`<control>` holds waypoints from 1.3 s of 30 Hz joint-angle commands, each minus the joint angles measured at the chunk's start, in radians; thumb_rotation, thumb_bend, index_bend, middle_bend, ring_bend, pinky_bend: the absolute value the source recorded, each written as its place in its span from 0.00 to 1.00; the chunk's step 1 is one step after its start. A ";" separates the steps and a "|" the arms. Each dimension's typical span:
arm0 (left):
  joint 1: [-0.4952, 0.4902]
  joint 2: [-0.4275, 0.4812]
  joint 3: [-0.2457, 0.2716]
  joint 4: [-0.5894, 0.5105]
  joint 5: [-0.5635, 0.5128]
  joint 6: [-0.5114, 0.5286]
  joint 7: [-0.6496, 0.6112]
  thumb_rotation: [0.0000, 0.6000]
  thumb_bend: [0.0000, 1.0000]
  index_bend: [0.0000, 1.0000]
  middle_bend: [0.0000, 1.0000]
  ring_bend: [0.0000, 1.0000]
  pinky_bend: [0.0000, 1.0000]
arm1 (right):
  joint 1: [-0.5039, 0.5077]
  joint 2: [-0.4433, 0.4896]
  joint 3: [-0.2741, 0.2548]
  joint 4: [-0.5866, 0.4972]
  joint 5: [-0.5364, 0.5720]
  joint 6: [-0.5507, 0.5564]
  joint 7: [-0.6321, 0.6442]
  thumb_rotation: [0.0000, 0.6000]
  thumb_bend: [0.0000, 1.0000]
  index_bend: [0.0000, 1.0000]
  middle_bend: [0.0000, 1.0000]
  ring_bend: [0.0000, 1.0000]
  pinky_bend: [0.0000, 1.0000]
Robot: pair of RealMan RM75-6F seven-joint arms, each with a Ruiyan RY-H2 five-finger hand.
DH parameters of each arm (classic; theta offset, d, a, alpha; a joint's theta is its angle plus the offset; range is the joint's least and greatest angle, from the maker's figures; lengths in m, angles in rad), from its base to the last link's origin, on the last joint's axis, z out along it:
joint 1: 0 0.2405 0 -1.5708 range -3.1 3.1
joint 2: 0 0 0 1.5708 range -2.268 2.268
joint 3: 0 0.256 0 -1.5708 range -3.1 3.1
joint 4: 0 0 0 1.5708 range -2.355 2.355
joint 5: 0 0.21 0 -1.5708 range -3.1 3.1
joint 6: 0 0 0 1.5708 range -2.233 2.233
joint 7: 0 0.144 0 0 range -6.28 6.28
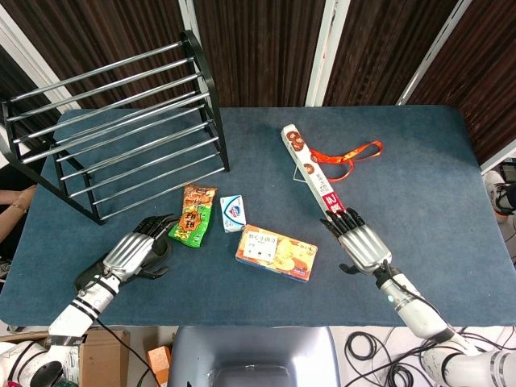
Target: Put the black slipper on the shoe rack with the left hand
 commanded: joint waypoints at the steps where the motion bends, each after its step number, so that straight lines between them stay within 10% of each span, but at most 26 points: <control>1: 0.007 0.003 0.006 0.002 0.004 0.011 0.002 1.00 0.28 0.00 0.00 0.00 0.06 | -0.003 0.002 -0.008 -0.003 -0.007 0.007 -0.004 1.00 0.11 0.00 0.00 0.00 0.00; 10: 0.091 0.035 0.065 -0.014 0.033 0.123 0.110 1.00 0.34 0.00 0.00 0.00 0.08 | -0.040 0.025 -0.048 -0.010 -0.082 0.057 0.042 1.00 0.11 0.00 0.00 0.00 0.00; 21: 0.391 -0.076 0.153 0.134 0.103 0.515 0.133 0.98 0.23 0.00 0.02 0.03 0.16 | -0.297 0.116 -0.212 0.148 -0.390 0.434 0.290 1.00 0.11 0.00 0.00 0.00 0.00; 39: 0.393 -0.266 0.057 0.230 -0.102 0.388 0.286 0.69 0.23 0.00 0.00 0.00 0.16 | -0.385 0.123 -0.264 0.298 -0.508 0.513 0.497 1.00 0.10 0.00 0.00 0.00 0.00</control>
